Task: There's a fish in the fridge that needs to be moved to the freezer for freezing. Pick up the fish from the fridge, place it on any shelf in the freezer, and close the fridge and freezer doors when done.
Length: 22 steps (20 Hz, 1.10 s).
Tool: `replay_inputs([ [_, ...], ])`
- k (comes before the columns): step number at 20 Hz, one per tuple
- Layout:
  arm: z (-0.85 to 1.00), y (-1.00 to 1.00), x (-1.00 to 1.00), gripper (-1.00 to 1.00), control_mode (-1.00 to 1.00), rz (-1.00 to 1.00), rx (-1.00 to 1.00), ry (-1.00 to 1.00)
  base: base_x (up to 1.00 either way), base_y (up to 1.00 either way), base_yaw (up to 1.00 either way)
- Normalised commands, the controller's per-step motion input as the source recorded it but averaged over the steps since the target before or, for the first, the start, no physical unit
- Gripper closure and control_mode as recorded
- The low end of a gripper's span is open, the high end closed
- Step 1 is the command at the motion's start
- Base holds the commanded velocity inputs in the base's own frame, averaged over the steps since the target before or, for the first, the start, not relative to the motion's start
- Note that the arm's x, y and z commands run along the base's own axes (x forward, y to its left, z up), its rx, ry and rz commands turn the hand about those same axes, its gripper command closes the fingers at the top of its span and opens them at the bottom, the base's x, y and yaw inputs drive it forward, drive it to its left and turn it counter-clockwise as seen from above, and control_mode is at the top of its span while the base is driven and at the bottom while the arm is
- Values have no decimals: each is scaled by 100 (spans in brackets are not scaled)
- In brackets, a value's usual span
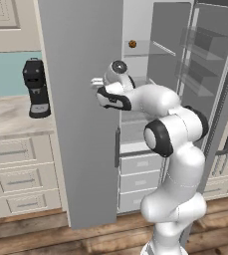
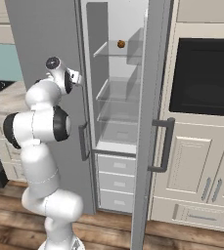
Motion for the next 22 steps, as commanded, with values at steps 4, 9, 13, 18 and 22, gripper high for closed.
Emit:
replay_inputs([
  [4,5,-5,-24,-100,-100,0,0,0,0,0,0],
  [9,28,0,-90,-100,-100,0,0,0,0,0,0],
  [13,24,-1,-100,-100,-100,-1,0,-1,0,0,0],
  [18,9,-12,-100,-100,-100,-7,0,-2,0,0,0],
  [22,22,-27,-100,-100,-100,-4,3,-6,0,0,0],
])
